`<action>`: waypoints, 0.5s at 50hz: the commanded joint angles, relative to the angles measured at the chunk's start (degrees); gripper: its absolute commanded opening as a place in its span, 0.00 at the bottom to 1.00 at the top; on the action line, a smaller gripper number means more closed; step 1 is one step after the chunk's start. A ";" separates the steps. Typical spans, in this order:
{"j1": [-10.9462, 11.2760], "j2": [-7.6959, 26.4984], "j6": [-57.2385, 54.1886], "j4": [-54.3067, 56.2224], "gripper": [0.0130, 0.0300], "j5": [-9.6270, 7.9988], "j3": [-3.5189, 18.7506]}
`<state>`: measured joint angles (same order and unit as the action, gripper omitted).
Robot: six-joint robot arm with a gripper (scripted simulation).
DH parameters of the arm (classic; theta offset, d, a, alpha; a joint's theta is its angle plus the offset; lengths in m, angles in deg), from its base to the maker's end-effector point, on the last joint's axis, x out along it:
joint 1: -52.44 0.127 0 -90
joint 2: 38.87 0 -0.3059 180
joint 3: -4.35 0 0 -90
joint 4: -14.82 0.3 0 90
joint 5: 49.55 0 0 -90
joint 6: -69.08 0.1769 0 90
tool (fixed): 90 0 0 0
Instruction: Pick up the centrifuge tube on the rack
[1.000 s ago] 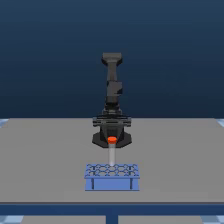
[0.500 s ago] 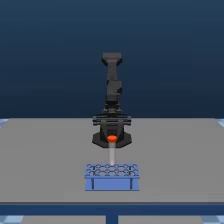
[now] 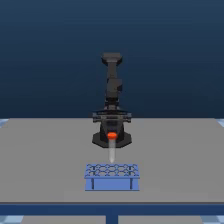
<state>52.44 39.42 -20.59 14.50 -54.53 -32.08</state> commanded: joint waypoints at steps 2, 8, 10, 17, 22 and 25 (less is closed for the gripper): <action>0.00 -0.80 -0.11 0.09 0.00 -2.46 1.20; 0.00 -1.32 -0.15 0.13 0.00 -3.86 2.07; 0.00 -1.51 -0.16 0.14 0.00 -4.38 2.41; 0.00 -1.83 -0.18 0.15 0.00 -5.29 2.99; 0.00 -1.86 -0.18 0.16 0.00 -5.36 3.04; 0.00 -1.86 -0.18 0.16 0.00 -5.36 3.04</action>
<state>52.44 37.58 -20.76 14.65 -59.41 -29.07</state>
